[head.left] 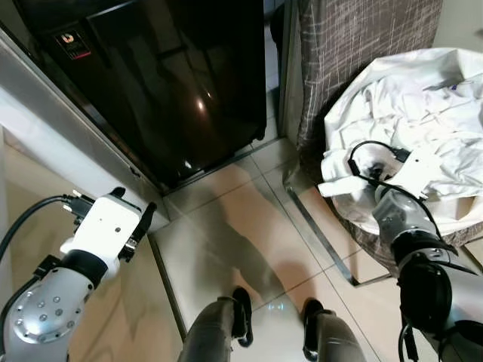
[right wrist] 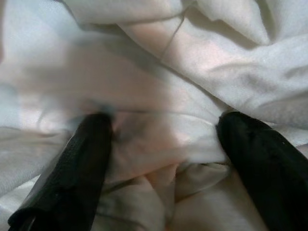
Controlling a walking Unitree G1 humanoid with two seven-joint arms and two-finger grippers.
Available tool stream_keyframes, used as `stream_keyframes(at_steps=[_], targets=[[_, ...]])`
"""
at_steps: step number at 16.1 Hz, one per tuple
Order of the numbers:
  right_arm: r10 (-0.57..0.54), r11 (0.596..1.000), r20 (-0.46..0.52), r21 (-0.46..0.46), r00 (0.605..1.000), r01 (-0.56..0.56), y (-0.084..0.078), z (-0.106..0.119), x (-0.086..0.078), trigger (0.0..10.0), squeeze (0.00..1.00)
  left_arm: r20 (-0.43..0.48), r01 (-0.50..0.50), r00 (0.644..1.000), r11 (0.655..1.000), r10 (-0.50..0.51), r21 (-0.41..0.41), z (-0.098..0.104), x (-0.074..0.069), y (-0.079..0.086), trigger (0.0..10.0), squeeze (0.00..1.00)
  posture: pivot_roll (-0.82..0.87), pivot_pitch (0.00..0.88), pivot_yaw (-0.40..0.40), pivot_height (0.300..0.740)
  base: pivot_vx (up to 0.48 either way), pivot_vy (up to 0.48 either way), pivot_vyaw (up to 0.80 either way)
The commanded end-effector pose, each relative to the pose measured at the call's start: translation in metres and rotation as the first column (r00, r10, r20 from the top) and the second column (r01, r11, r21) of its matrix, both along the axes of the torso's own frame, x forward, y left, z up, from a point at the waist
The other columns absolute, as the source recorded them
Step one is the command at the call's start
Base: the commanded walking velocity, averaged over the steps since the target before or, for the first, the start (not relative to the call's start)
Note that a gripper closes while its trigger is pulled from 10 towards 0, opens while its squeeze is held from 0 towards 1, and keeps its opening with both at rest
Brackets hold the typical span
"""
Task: Clothes washing
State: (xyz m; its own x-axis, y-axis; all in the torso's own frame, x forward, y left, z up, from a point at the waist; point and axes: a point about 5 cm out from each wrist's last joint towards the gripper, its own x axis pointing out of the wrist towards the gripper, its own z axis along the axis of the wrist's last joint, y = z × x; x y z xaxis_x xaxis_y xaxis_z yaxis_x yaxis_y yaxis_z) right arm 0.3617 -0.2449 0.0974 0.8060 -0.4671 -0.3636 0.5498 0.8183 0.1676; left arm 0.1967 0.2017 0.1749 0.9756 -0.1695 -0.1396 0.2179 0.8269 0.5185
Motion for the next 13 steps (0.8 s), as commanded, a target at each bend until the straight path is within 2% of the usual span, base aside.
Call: stream_keyframes(at_steps=[1,4,5,6,13], targets=[[0.012,0.998,-0.133,0.063,0.991,-0.004,0.007,-0.036,-0.019,0.0,0.00,-0.021,-0.008,1.000,1.000,0.008,0.018,0.000,-0.003,0.002,10.0,0.00,0.31,0.386,0.173,0.740,0.000,0.000,0.00],[0.056,0.997,-0.119,-0.043,0.991,-0.061,0.006,-0.028,-0.015,0.0,0.00,-0.027,0.007,1.000,1.000,-0.007,0.008,-0.001,-0.001,-0.003,10.0,0.00,0.29,0.390,0.176,0.740,0.000,0.000,0.00],[0.102,0.985,-0.115,-0.129,0.988,-0.117,0.008,-0.022,-0.010,0.0,0.00,-0.031,0.015,0.999,1.000,-0.015,0.002,-0.001,-0.001,-0.006,10.0,0.00,0.28,0.388,0.172,0.740,0.000,0.000,0.00],[0.129,0.977,-0.112,-0.157,0.985,-0.146,0.011,-0.020,-0.008,0.0,0.00,-0.032,0.019,0.999,1.000,-0.019,-0.003,-0.002,0.000,-0.008,10.0,0.00,0.28,0.384,0.172,0.740,0.000,0.000,0.00],[0.162,0.973,-0.099,-0.148,0.982,-0.176,0.016,-0.021,-0.007,0.0,0.00,-0.033,0.042,0.999,0.999,-0.043,-0.019,-0.005,0.010,-0.018,10.0,0.00,0.24,0.386,0.169,0.740,0.000,0.000,0.00]])
